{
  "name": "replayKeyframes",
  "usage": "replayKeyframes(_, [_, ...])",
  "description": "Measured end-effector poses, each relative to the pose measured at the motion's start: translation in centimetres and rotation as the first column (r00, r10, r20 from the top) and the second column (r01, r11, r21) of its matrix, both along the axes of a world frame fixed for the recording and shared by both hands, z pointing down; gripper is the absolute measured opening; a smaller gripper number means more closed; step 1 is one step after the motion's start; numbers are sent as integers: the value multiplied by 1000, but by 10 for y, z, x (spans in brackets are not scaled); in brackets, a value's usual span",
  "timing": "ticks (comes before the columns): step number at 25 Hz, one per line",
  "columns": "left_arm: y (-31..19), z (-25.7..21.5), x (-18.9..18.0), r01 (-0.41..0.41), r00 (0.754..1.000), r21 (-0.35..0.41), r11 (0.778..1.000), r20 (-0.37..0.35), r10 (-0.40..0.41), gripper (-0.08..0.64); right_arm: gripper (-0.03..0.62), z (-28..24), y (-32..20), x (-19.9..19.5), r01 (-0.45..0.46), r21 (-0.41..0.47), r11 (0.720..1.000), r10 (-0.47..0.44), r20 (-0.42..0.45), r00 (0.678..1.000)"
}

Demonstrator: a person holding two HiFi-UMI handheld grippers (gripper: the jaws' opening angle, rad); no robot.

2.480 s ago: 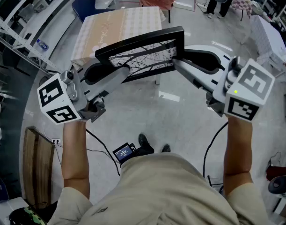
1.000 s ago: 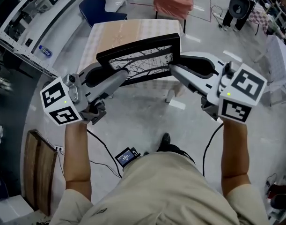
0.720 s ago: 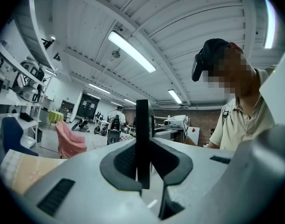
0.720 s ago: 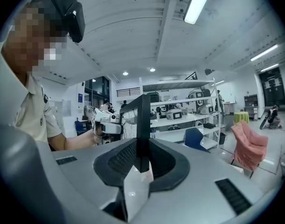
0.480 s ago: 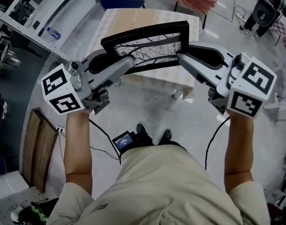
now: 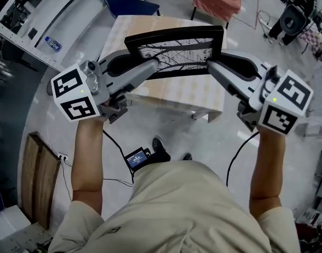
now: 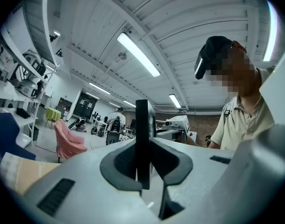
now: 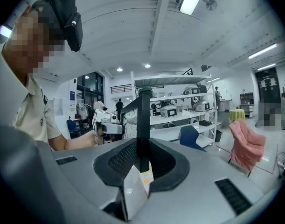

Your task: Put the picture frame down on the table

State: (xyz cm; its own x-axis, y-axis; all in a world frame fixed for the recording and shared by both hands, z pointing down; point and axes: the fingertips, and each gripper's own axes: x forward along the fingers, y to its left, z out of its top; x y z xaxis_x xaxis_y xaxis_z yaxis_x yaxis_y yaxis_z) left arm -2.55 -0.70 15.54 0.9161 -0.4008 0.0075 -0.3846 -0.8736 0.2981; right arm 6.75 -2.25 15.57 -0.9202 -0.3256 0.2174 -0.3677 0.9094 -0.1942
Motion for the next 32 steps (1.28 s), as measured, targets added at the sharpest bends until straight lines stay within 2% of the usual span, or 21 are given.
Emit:
replayKeyframes(12, [1,-1,0,56,997,-4,998,58,-56,60,72,6,-1,-1,47,-21,999,-47,38,998])
replayKeyframes(17, [-2,-1,-2,24,1000,28,999,9,-24,60,72,0,-1,-1,12,13,1000,-12,-12,1000])
replayKeyframes(19, [-2,0,-1,8,1000,10,1000,-11,-8,60,72,0,0,0,-5,-5,1000,5,-32,999])
replayKeyframes(22, [1,2,-1,13,1000,-32,999,0,-13,60,72,3,1,-1,-1,-42,999,0,-23,1000])
replayKeyframes(32, [0,1,-2,46,999,-42,998,31,-45,60,72,3,-1,-2,28,-41,999,-27,14,1000])
